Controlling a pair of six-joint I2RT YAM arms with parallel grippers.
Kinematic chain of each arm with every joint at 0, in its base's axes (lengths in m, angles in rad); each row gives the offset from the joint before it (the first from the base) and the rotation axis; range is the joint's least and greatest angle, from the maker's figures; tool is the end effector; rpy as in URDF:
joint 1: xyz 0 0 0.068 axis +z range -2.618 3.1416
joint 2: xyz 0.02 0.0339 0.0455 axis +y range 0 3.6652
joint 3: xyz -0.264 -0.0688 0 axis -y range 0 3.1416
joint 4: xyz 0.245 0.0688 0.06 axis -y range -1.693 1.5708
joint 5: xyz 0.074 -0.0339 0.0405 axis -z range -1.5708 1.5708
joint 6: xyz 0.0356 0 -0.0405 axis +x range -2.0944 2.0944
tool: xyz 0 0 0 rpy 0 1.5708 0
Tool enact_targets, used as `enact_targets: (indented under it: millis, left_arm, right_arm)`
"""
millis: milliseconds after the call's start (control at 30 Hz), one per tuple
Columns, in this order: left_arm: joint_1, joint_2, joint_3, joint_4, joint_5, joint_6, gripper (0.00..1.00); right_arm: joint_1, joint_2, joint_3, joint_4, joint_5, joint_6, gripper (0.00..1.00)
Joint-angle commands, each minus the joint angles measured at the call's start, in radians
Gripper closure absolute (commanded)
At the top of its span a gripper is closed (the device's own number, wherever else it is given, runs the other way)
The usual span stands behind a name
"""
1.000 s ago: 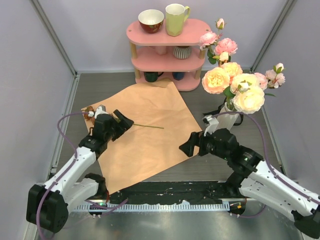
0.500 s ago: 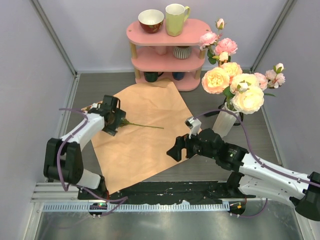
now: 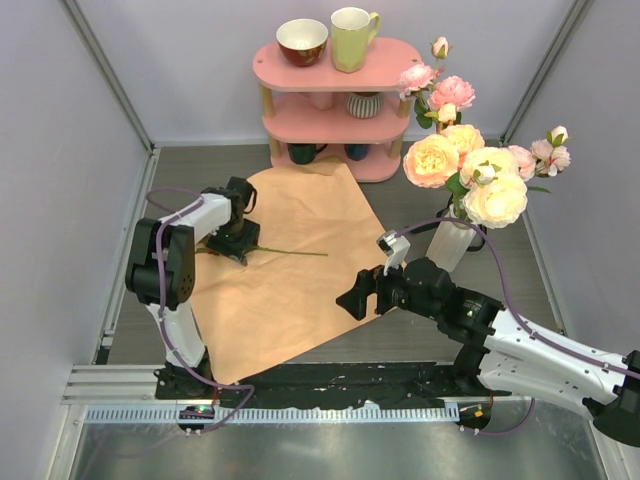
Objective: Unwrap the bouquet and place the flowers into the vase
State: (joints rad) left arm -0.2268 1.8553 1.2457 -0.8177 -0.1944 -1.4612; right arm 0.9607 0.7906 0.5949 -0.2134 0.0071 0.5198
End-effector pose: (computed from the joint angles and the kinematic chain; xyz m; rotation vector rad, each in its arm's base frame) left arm 0.3376 -0.0709 0.1680 -1.6957 2.3542 0.0321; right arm 0.1073 0.1530 0.2688 -0.4561 2.0579 0.9277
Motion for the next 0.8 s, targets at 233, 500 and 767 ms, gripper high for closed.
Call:
enact_targets:
  millis: [233, 500, 767]
  left_arm:
    - [0.0, 0.05, 0.035, -0.049, -0.043, -0.059, 0.61]
    - [-0.003, -0.027, 0.035, -0.066, -0.146, -0.031, 0.78]
    - [-0.009, -0.205, -0.02, -0.041, -0.201, 0.028, 0.98]
  right_arm:
    - [0.004, -0.007, 0.011, 0.016, 0.022, -0.017, 0.03]
    - [0.006, 0.033, 0.032, 0.019, 0.014, -0.026, 0.03]
    - [0.004, 0.059, 0.043, 0.019, 0.031, -0.026, 0.03]
